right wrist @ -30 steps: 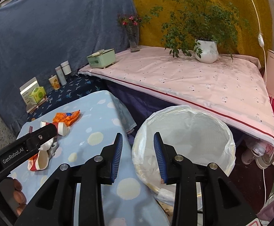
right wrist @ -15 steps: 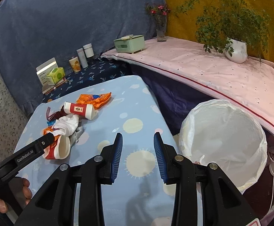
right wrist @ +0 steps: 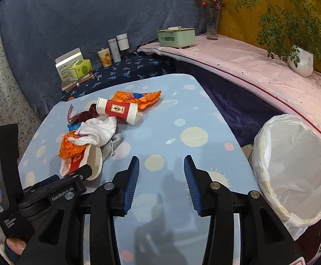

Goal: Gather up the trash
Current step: 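Grasp the red-and-white paper cup with the left tool while the right tool grasps the white sock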

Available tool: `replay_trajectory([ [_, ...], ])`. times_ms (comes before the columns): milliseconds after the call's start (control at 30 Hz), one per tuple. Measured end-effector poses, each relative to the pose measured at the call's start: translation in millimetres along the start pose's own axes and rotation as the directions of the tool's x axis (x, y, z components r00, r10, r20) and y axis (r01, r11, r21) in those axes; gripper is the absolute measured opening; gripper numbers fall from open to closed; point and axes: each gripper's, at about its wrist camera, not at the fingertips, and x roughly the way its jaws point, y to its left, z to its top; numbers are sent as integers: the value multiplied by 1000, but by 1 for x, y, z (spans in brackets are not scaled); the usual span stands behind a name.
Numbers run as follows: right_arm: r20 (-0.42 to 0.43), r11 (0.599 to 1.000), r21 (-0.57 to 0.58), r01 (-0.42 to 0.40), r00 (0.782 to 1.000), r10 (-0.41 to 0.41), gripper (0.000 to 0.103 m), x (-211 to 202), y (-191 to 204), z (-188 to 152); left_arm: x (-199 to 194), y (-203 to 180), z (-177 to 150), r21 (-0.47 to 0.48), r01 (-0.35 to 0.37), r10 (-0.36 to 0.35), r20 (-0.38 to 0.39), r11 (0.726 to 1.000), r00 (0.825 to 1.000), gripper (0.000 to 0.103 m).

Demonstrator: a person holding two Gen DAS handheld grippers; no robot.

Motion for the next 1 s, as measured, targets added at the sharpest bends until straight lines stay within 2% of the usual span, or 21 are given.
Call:
replay_trajectory([
  [167, -15, 1000, -20, -12, 1000, 12, 42, 10, 12, 1, 8, 11, 5, -30, 16, -16, -8, 999, 1000, 90],
  [200, -18, 1000, -25, -16, 1000, 15, 42, 12, 15, 2, 7, 13, 5, -32, 29, -29, -8, 999, 1000, 85],
  [467, -35, 996, -46, -78, 996, 77, 42, 24, 43, 7, -14, 32, 2, -18, 66, -66, 22, 998, 998, 85],
  [667, -42, 989, -76, -123, 992, 120, 42, 36, 71, 13, -36, 57, 1, -59, 70, -67, 55, 996, 996, 85],
  [867, -74, 985, -74, -153, 986, 147, 42, 58, 91, 20, -56, 79, 6, -93, 46, -37, 100, 995, 994, 84],
  [900, -78, 985, -76, -153, 986, 147, 42, 62, 94, 21, -59, 83, 7, -100, 41, -31, 107, 994, 994, 79],
  [933, -80, 986, -75, -152, 986, 146, 42, 66, 97, 21, -61, 87, 8, -103, 38, -27, 110, 994, 994, 63],
  [967, -81, 986, -74, -150, 986, 144, 42, 69, 99, 22, -61, 91, 10, -105, 42, -31, 103, 994, 994, 52],
  [1000, -84, 986, -72, -148, 986, 142, 42, 72, 99, 22, -59, 95, 11, -112, 45, -35, 87, 993, 996, 49],
])
